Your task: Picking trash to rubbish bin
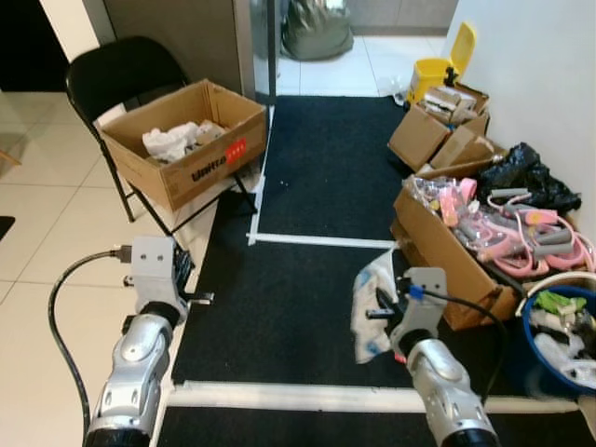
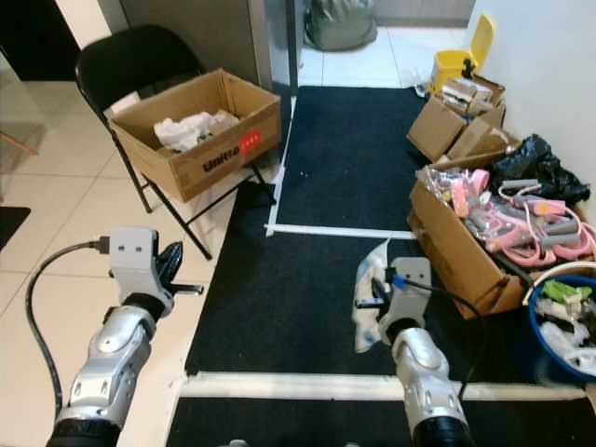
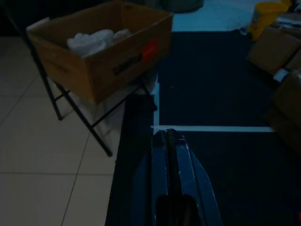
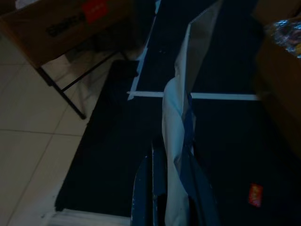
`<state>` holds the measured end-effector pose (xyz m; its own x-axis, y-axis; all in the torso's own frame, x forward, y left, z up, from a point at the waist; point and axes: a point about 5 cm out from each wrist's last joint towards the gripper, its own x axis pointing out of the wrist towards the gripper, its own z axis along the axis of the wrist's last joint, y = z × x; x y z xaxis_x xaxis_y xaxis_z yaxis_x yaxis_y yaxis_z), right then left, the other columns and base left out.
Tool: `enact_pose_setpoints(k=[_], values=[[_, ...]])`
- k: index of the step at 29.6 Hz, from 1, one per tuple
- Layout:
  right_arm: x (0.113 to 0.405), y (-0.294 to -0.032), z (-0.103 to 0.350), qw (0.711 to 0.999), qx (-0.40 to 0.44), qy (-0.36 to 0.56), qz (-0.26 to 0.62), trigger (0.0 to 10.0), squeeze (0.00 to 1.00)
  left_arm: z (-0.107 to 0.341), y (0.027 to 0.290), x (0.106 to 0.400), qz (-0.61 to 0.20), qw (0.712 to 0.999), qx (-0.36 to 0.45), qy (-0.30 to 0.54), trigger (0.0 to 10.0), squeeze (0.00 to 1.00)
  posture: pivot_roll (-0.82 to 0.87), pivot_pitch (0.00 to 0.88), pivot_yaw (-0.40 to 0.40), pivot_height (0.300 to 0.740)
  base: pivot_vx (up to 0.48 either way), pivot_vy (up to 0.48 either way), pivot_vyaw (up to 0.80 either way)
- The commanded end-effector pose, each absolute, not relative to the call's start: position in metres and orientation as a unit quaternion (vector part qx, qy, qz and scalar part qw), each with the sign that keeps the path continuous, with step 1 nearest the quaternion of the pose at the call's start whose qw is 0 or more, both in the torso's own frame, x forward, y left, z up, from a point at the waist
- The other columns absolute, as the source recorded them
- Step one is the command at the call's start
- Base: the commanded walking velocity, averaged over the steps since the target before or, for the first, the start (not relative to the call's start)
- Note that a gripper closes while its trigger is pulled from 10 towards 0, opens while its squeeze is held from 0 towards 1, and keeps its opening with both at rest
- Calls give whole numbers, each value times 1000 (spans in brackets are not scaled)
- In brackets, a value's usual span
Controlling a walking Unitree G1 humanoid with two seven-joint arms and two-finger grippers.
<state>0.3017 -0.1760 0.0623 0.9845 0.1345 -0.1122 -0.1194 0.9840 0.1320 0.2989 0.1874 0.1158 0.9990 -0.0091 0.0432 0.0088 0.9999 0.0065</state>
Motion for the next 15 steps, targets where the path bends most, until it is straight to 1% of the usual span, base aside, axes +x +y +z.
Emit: enact_pose_setpoints(k=[1,15], values=[[298,-173,55,993,60,73,68,10000,0,112,189,296,-3,1000,5,-14,10000,0,42,156,39,740,247,0,0],[299,-176,56,994,57,70,65,10000,0,112,188,297,-2,1000,5,-14,10000,0,39,162,36,740,246,0,0]])
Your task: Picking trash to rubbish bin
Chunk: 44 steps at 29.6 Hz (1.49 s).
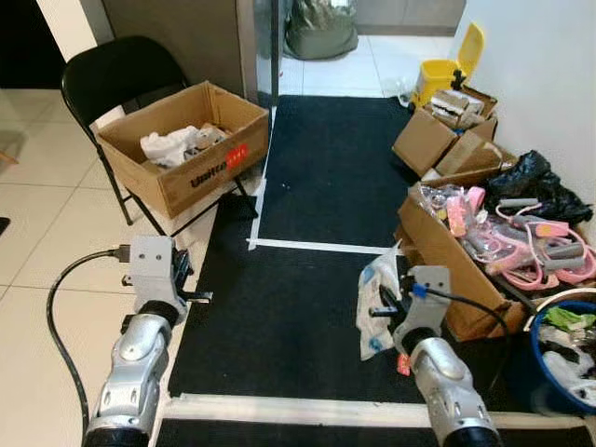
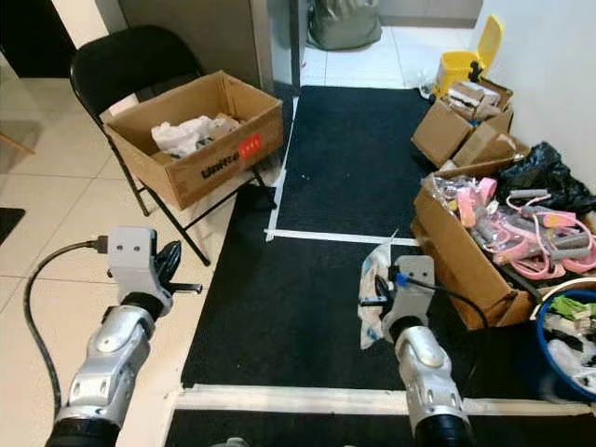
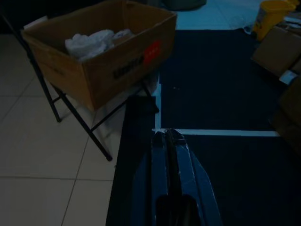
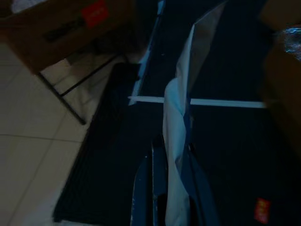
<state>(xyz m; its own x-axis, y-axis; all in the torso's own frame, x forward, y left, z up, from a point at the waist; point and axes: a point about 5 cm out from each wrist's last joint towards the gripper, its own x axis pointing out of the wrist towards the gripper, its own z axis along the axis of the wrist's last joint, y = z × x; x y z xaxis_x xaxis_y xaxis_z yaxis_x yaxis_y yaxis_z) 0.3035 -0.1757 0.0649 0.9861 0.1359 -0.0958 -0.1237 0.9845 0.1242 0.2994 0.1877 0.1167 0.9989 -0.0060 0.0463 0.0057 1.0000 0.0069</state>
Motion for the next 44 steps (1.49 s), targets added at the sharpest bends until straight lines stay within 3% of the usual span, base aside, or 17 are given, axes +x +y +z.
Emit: enact_pose_setpoints(k=[1,29,44], values=[[299,-176,56,994,56,70,64,10000,0,112,188,297,-3,1000,4,-15,10000,0,38,164,37,740,244,0,0],[298,-176,55,994,64,68,59,10000,0,113,188,297,-7,1000,8,-15,10000,0,43,166,43,740,254,0,0],[297,-178,55,994,64,67,51,10000,0,114,189,298,-9,1000,11,-15,10000,0,44,166,46,740,256,0,-541]])
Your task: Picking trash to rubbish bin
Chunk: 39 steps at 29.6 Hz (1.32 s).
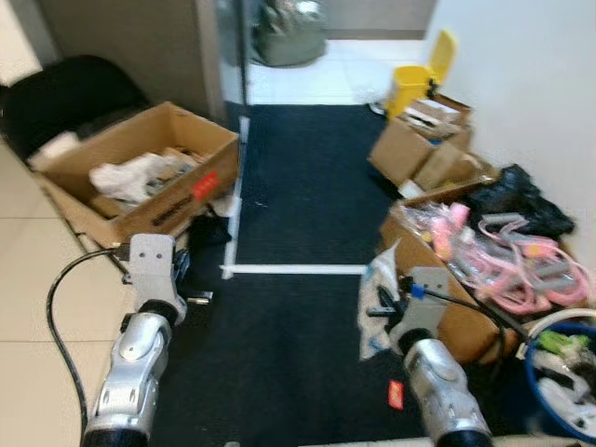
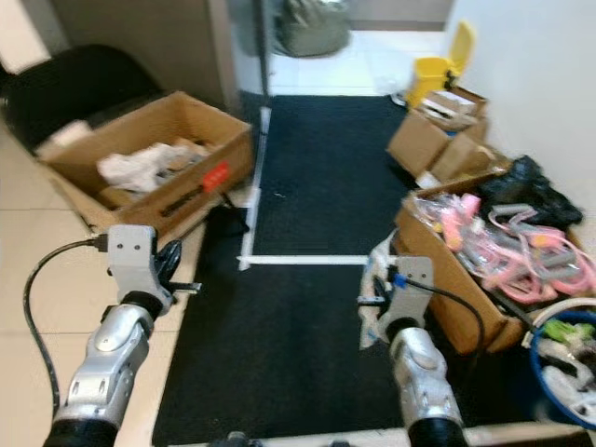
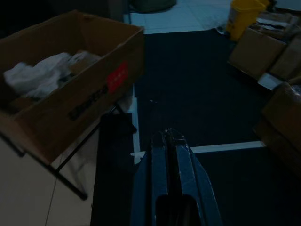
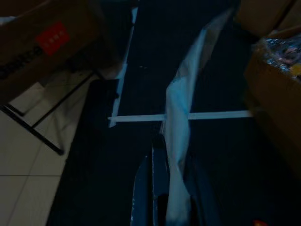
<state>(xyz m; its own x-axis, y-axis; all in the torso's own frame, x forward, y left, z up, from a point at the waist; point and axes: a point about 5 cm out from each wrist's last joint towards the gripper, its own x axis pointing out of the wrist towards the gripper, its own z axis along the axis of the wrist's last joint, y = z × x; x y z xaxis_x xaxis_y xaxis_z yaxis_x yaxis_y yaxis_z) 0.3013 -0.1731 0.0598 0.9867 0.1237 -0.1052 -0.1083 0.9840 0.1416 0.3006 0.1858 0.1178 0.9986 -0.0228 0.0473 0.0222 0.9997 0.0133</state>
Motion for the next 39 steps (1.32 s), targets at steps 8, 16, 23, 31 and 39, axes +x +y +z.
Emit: enact_pose_setpoints(k=[8,16,23,31,39], values=[[297,-179,54,994,64,68,48,10000,0,114,189,298,-9,1000,11,-14,10000,0,43,166,46,740,257,0,-535],[296,-181,53,995,64,70,44,10000,0,114,188,298,-11,1000,12,-14,10000,0,43,161,45,740,256,0,-368],[297,-182,52,995,62,72,42,10000,0,113,188,298,-11,1000,11,-14,10000,0,44,159,41,740,255,0,0],[299,-181,54,995,63,66,46,10000,0,113,188,298,-13,1000,11,-14,10000,0,43,154,41,740,256,0,0],[298,-181,54,995,58,66,46,10000,0,113,187,298,-14,1000,10,-15,10000,0,43,144,40,740,256,0,0]])
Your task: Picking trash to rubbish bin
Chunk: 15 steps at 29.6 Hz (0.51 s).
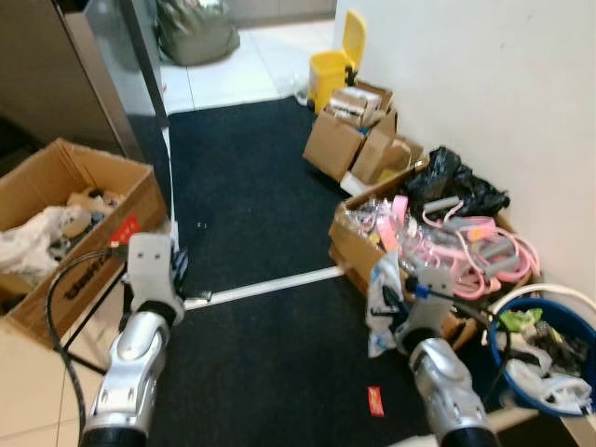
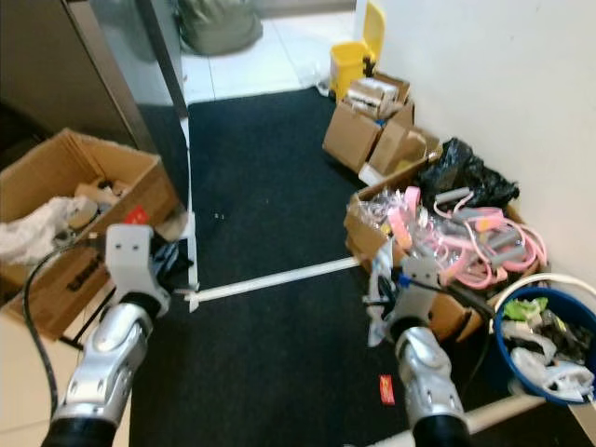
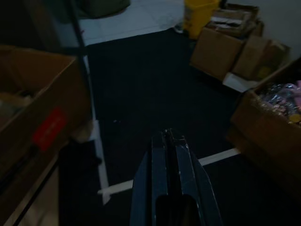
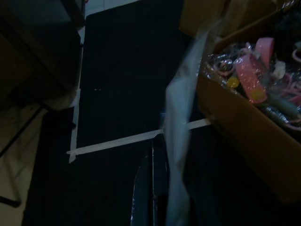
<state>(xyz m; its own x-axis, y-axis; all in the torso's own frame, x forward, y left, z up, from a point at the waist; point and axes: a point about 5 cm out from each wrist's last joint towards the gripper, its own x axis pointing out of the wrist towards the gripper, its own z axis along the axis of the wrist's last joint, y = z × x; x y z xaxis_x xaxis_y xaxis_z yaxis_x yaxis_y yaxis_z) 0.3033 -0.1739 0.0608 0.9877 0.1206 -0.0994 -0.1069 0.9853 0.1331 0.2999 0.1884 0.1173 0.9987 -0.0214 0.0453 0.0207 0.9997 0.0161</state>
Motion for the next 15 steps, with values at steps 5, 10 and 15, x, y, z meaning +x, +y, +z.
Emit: enact_pose_setpoints(k=[5,10,15], values=[[299,-182,54,995,59,66,43,10000,0,113,187,298,-14,1000,9,-16,10000,0,44,148,40,740,256,0,0],[299,-183,54,995,60,67,42,10000,0,114,188,298,-13,1000,10,-16,10000,0,46,153,39,740,255,0,0],[298,-182,53,995,60,67,42,10000,0,114,188,298,-11,1000,10,-16,10000,0,46,158,39,740,255,0,0]])
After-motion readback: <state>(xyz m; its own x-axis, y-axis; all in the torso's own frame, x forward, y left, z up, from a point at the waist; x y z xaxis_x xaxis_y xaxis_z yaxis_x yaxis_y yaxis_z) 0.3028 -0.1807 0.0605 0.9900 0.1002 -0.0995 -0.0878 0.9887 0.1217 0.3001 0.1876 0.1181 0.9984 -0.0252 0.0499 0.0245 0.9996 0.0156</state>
